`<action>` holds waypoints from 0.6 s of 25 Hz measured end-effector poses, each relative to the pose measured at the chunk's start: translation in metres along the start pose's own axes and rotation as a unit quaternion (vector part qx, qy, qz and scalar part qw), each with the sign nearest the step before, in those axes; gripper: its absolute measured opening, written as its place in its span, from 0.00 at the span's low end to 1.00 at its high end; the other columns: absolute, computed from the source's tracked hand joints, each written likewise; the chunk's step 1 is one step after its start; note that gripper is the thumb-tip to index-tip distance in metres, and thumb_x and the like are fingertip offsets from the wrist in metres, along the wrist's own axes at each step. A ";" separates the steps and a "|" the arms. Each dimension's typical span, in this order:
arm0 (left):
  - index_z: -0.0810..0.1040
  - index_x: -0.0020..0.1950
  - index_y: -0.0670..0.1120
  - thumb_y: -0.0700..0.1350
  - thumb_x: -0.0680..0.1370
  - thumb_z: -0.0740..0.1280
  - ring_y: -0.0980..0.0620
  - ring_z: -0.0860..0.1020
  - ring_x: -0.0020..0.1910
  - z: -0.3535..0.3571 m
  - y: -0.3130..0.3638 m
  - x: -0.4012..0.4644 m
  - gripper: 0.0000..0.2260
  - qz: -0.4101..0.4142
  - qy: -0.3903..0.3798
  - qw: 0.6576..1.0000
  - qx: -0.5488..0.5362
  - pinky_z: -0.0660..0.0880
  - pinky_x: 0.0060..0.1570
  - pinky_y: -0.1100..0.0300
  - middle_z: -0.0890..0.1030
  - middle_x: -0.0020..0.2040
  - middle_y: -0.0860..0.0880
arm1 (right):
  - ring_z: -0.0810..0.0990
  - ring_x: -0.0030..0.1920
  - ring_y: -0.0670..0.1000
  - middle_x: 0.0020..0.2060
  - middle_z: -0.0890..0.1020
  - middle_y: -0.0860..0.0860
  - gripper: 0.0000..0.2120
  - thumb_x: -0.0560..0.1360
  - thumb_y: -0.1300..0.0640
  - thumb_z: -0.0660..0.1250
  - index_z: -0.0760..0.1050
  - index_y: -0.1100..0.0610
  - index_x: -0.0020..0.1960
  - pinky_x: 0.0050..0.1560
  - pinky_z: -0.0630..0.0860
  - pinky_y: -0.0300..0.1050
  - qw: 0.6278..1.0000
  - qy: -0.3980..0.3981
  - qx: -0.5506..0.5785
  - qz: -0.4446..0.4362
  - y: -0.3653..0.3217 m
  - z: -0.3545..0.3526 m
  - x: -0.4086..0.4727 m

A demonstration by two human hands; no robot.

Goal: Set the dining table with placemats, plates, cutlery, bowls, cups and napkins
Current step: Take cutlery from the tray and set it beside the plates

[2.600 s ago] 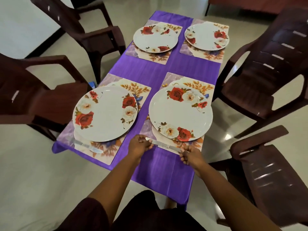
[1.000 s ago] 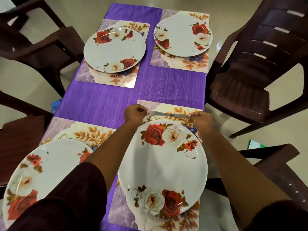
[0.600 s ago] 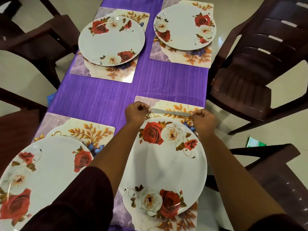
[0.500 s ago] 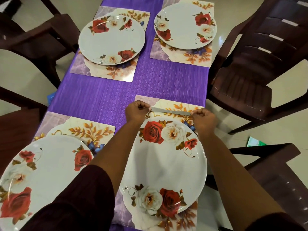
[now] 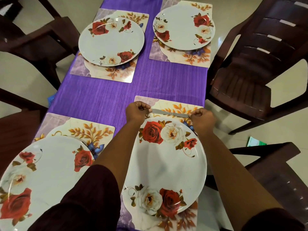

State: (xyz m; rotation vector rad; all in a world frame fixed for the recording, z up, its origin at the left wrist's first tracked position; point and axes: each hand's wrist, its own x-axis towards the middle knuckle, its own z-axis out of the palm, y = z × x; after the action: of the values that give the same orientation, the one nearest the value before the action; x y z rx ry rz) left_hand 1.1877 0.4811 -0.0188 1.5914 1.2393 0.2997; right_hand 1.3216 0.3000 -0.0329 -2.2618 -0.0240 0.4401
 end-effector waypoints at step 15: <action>0.77 0.56 0.42 0.49 0.77 0.66 0.46 0.73 0.54 -0.021 -0.027 -0.057 0.13 0.256 0.117 0.945 0.169 0.66 0.49 0.61 0.76 0.54 0.44 | 0.79 0.38 0.48 0.42 0.82 0.50 0.03 0.78 0.56 0.67 0.76 0.55 0.49 0.33 0.71 0.36 0.997 -0.001 -0.009 -0.077 -0.009 -0.031 -0.044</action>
State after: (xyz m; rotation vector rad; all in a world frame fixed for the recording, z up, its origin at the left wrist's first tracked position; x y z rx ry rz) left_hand 1.1333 0.4438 -0.0109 2.2256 1.0714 0.6478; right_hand 1.2910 0.2764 0.0063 -2.2579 -0.2037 0.3616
